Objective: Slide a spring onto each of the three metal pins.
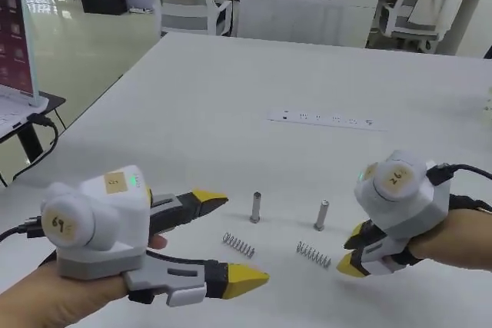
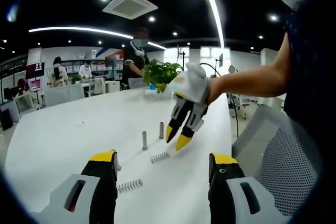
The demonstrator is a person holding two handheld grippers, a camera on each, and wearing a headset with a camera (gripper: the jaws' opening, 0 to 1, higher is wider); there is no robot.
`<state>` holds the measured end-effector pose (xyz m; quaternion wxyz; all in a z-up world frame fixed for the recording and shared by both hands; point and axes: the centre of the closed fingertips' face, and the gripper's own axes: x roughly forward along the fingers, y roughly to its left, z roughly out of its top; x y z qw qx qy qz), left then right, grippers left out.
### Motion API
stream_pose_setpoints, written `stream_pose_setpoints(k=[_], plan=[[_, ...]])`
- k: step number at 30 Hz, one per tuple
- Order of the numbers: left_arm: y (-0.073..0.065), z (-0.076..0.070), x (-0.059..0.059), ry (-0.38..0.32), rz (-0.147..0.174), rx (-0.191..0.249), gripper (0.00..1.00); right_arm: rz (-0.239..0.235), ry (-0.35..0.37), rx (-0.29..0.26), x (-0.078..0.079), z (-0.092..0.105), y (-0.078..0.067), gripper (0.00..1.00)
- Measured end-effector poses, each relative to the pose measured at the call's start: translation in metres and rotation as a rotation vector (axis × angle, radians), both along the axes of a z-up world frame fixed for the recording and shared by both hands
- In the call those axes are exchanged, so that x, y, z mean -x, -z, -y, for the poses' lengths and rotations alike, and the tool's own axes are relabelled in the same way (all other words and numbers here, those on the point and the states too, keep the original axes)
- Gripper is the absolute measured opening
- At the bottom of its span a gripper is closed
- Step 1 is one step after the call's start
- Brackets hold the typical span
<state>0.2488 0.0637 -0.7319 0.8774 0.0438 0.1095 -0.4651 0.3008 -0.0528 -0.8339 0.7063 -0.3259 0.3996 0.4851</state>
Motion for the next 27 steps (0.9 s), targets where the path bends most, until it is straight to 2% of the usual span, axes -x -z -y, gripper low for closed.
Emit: stream_pose_setpoints(k=[13, 22, 27], plan=[[0.0, -0.002, 0.0, -0.005, -0.003, 0.003, 0.66, -0.035, -0.012, -0.004, -0.003, -0.017, 0.014, 0.17], [0.002, -0.003, 0.0, -0.004, -0.006, 0.001, 0.66, -0.057, -0.002, 0.006, -0.005, -0.019, 0.024, 0.17], [0.003, -0.003, -0.001, -0.004, -0.008, -0.001, 0.66, -0.059, 0.002, 0.003, -0.006, -0.019, 0.024, 0.15]])
